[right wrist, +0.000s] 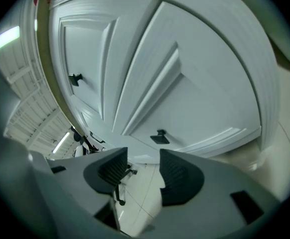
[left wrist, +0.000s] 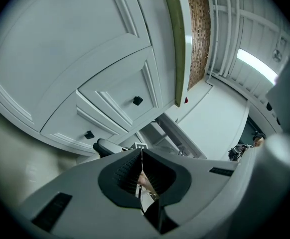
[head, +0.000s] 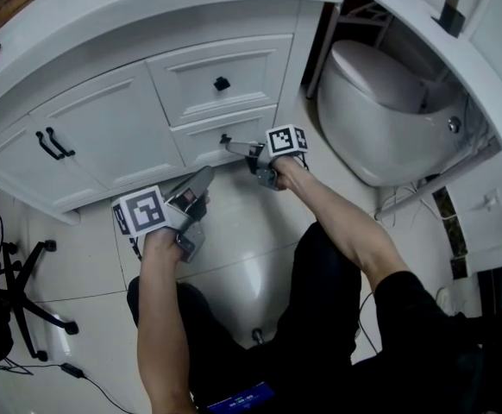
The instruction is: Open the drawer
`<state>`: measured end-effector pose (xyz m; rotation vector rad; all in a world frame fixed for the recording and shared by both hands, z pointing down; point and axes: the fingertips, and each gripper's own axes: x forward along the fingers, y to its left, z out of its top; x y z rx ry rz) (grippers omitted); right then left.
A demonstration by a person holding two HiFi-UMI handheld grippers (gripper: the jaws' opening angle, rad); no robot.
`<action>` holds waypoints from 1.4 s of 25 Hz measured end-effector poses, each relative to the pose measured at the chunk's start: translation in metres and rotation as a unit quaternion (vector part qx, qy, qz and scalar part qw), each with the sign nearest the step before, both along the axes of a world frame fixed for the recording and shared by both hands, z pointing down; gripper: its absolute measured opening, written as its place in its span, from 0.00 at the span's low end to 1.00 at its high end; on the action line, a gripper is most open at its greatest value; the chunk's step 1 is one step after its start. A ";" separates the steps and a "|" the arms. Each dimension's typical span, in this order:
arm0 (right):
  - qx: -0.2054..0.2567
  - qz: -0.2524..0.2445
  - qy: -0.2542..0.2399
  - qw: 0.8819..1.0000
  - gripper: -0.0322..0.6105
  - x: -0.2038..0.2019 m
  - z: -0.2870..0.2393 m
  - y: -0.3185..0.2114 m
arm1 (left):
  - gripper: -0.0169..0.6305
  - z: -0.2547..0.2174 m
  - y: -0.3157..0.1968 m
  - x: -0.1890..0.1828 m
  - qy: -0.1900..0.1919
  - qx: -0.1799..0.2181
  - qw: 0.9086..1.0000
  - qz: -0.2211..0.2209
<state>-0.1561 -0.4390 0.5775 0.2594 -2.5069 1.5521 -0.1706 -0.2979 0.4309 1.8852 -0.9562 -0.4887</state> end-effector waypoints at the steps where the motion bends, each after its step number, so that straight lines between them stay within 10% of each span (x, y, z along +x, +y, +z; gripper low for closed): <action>1: -0.009 0.005 -0.002 1.000 0.42 -0.001 0.004 -0.004 | 0.01 0.000 -0.002 -0.003 0.001 0.000 1.000 -0.002; 16: -0.107 0.062 -0.031 0.992 0.42 -0.020 0.037 -0.038 | 0.01 0.005 -0.011 -0.022 -0.026 -0.005 1.000 -0.009; 26: 0.022 0.031 0.036 0.999 0.38 -0.028 0.030 -0.036 | 0.01 0.006 -0.014 -0.022 -0.025 -0.003 1.000 -0.008; 35: -0.092 0.061 -0.030 0.993 0.42 -0.028 0.038 -0.041 | 0.01 0.003 -0.015 -0.018 -0.032 0.001 0.999 -0.004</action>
